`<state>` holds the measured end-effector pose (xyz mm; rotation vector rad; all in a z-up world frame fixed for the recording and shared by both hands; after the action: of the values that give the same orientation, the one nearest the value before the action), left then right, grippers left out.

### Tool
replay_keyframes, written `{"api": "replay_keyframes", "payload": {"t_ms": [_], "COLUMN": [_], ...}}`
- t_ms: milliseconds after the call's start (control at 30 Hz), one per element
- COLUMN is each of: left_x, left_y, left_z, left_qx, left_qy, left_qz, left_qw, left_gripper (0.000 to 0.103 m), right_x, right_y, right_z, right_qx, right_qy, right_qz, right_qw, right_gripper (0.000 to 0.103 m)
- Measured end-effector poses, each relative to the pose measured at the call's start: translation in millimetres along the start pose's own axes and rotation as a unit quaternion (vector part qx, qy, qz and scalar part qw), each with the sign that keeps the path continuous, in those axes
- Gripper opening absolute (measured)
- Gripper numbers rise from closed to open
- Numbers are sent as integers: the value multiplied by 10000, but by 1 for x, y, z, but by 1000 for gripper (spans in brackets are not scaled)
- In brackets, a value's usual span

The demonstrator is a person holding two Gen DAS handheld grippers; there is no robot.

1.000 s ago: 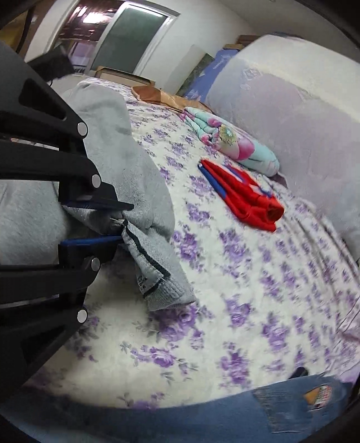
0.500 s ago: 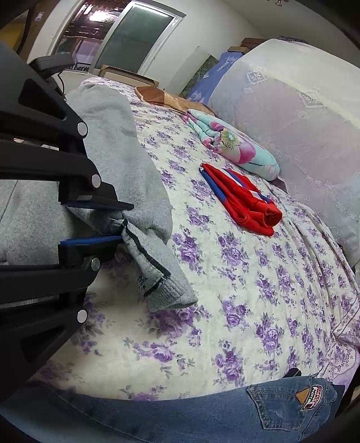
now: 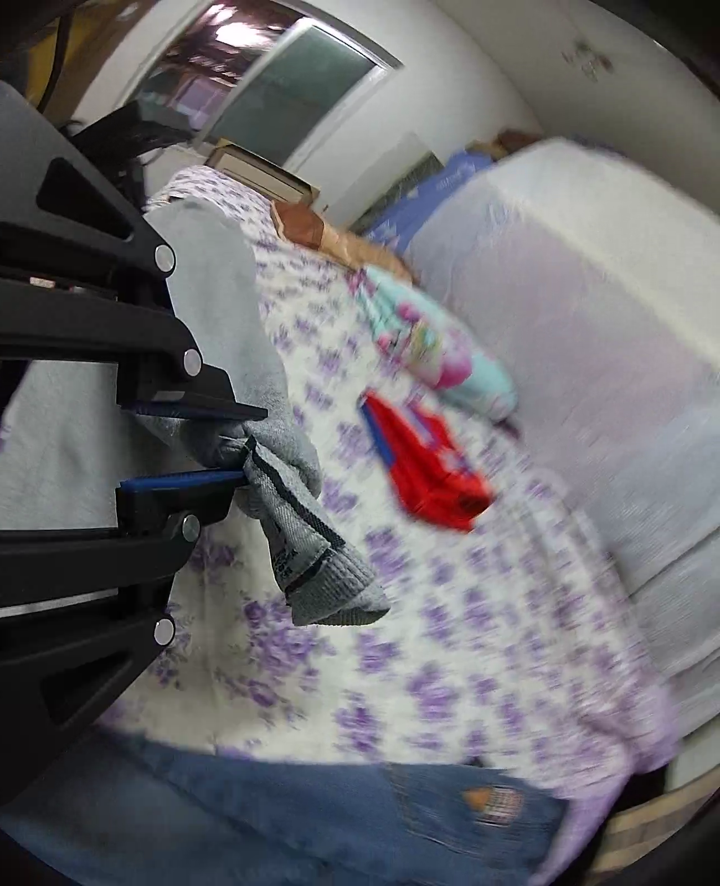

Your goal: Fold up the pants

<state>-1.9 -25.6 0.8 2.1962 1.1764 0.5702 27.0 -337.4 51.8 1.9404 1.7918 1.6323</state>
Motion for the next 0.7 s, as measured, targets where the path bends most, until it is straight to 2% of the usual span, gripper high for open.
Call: {"api": "replay_keyframes", "payload": {"t_ms": [100, 167, 233, 300, 367, 400, 433, 500, 567, 600, 667, 700], "left_x": [-8, -12, -16, -19, -22, -22, -22, -19, -10, -2, 14, 28], "left_y": [-13, -25, -41, -52, -55, -53, -51, -47, -43, -40, -37, -35], "left_z": [-19, -13, 10, 34, 42, 39, 33, 18, 1, -9, -20, -22], "left_qx": [54, 301, 713, 1057, 1147, 1103, 1024, 854, 652, 507, 319, 264], "left_qy": [-229, -405, -572, -632, -626, -632, -677, -763, -783, -687, -438, -271], "left_qz": [214, 246, 223, 201, 211, 219, 220, 214, 155, 89, -88, -262], "left_qw": [9995, 9984, 9956, 9922, 9912, 9916, 9922, 9932, 9947, 9963, 9985, 9989], "left_gripper": [4, 5, 6, 6, 6, 6, 7, 13, 20, 24, 40, 41], "right_x": [11, -5, -37, -59, -65, -62, -58, -48, -40, -38, -34, -37], "right_y": [-31, -65, -102, -120, -122, -120, -118, -114, -106, -104, -95, -92], "right_z": [-28, -25, -14, -10, -14, -16, -19, -30, -46, -54, -72, -75], "right_qx": [35, 349, 690, 607, 359, 340, 312, 208, 20, -72, -385, -449], "right_qy": [-122, -397, -589, -403, -201, -217, -229, -427, -507, -546, -810, -873], "right_qz": [-224, -65, 306, 686, 758, 705, 646, 426, 333, 319, 273, 292], "right_qw": [9997, 9986, 9954, 9950, 9963, 9967, 9972, 9980, 9982, 9980, 9956, 9947], "right_gripper": [16, 16, 16, 17, 19, 26, 45, 67, 67, 67, 68, 75]}}
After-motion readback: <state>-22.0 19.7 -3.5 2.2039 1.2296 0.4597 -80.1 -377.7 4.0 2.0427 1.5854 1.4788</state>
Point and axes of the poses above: each gripper's, at about its wrist camera, not at the fingertips, and z roughly the way its jaws point, x to its left, y to its top, the point moved 2 cm from there along z, roughly the way its jaws point, and after that the axes turned 10 degrees about y, right-handed, at the moved point
